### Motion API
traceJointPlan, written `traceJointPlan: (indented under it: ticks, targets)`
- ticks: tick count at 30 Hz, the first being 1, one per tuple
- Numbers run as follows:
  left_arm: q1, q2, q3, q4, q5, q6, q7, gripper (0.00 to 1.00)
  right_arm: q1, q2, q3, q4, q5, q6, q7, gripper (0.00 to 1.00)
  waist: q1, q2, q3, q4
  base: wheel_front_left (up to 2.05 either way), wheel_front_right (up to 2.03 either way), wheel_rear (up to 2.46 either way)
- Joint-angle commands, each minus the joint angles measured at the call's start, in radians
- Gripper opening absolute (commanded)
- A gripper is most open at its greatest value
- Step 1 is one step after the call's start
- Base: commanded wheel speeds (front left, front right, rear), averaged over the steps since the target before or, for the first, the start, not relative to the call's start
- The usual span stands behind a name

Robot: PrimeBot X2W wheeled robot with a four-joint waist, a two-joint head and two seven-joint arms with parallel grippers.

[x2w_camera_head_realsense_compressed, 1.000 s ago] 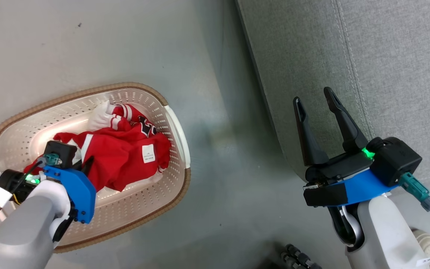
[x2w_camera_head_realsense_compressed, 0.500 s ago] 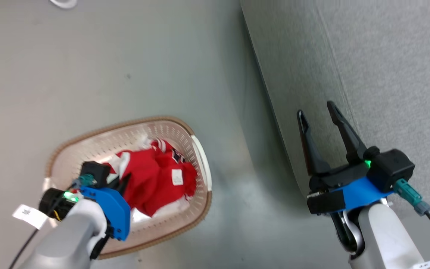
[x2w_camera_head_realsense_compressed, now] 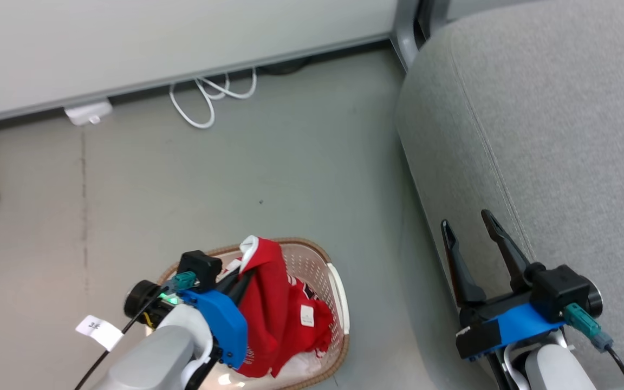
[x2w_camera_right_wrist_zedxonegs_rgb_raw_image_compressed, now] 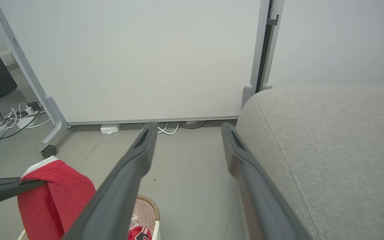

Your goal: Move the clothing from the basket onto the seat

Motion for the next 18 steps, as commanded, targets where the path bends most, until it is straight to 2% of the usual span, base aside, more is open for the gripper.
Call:
traceJointPlan:
  ticks: [1, 18]
  targets:
    - [0.000, -0.010, -0.006, -0.016, -0.011, -0.001, -0.008, 0.00, 0.019, -0.004, -0.003, 0.004, -0.006, 0.000, -0.004, 1.00, 0.0003, -0.0001, -0.067, 0.050, 0.00, 0.00, 0.00]
    - [-0.100, -0.105, -0.014, -0.127, -0.012, -0.001, -0.027, 0.00, 0.101, -0.004, 0.018, 0.051, -0.025, 0.000, -0.004, 1.00, 0.0003, -0.0001, -0.210, 0.130, 0.00, 0.00, 0.00]
